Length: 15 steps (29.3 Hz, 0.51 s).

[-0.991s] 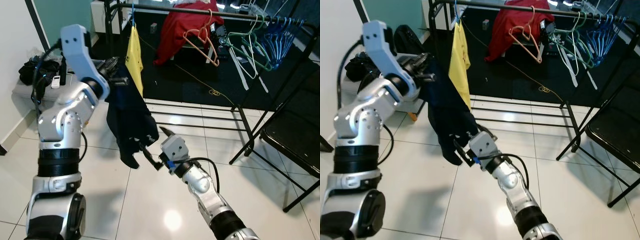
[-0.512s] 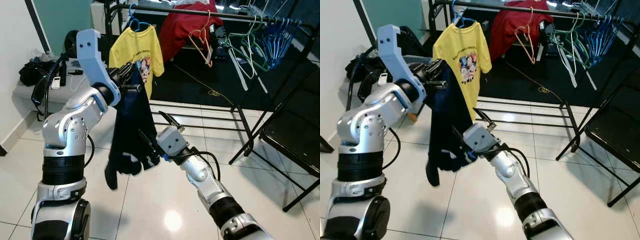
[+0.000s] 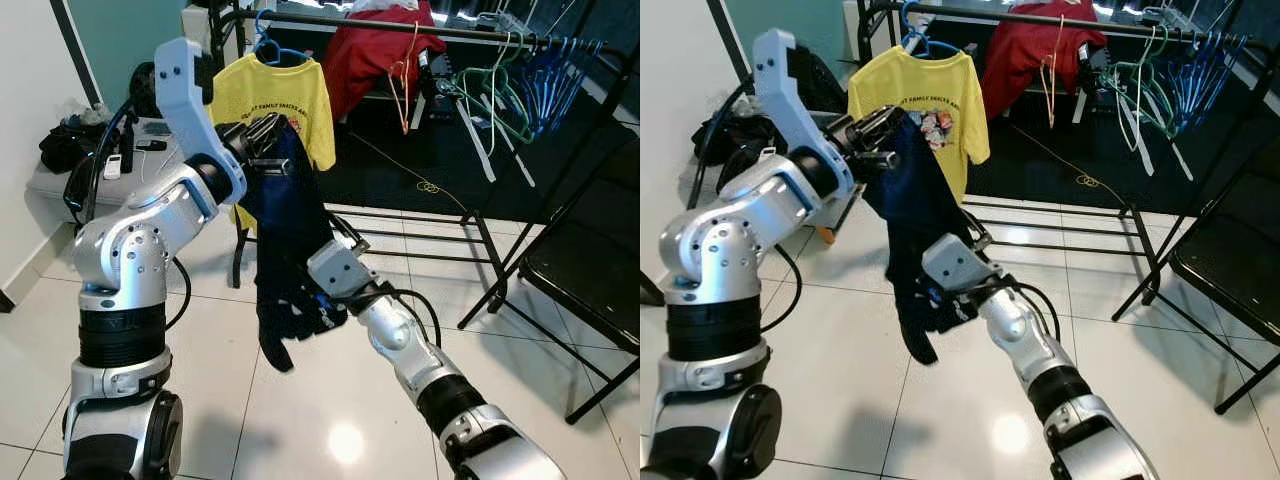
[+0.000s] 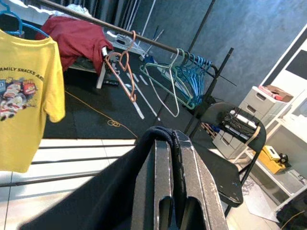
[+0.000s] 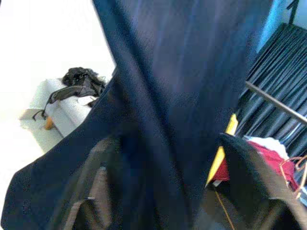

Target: Hang hanger

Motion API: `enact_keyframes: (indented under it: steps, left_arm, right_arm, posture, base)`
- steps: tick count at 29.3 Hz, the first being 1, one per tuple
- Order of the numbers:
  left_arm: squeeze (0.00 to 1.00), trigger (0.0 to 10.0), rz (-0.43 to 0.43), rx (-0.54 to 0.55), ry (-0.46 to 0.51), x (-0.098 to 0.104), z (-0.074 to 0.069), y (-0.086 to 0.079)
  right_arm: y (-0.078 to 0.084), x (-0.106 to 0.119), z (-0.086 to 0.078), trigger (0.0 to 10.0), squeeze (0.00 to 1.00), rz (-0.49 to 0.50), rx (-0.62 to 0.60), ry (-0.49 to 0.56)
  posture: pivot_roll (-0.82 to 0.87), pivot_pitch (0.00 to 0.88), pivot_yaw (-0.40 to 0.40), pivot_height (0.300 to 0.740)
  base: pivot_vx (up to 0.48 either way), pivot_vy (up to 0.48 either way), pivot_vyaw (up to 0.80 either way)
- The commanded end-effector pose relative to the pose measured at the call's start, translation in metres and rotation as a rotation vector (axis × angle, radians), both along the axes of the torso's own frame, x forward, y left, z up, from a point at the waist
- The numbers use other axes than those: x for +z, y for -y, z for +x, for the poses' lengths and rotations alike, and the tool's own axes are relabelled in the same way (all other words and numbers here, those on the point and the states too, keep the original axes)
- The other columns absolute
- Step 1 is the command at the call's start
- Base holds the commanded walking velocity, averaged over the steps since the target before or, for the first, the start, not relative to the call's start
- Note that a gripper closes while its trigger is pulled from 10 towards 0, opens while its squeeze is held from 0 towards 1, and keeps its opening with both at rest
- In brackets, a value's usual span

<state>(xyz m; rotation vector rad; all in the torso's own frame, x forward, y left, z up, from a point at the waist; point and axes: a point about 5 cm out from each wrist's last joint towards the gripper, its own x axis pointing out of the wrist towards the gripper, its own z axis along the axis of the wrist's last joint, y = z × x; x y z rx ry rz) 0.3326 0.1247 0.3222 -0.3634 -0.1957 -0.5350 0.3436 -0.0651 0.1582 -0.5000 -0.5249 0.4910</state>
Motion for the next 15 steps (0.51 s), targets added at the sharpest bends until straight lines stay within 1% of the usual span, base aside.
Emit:
enact_keyframes:
  steps: [1,4,14,15]
  left_arm:
    - [0.00,10.0,-0.007,-0.029,0.040,0.0091,-0.0058,0.0029]
    - [0.00,10.0,0.013,-0.033,0.026,0.0062,-0.0064,0.0036]
    - [0.00,10.0,0.033,-0.014,0.017,0.0033,-0.0055,0.0016]
    - [0.00,10.0,0.050,0.006,0.011,0.0012,-0.0043,-0.0003]
  right_arm:
    - [0.0050,0.0016,0.0019,0.0,0.00,0.009,-0.021,0.013]
    - [0.0106,0.0049,0.0045,0.0,0.00,0.041,-0.058,0.033]
    - [0.0127,0.0068,0.0040,0.0,0.00,0.057,-0.071,0.055]
    - [0.0129,0.0080,0.0038,0.0,0.00,0.066,-0.073,0.061]
  posture:
    - [0.02,0.091,-0.007,0.740]
    - [0.02,0.092,-0.005,0.740]
    - [0.02,0.093,-0.005,0.740]
    - [0.02,0.093,-0.005,0.740]
  base:
    - [0.000,0.000,0.00]
    - [0.000,0.000,0.00]
    - [0.000,0.000,0.00]
    - [0.000,0.000,0.00]
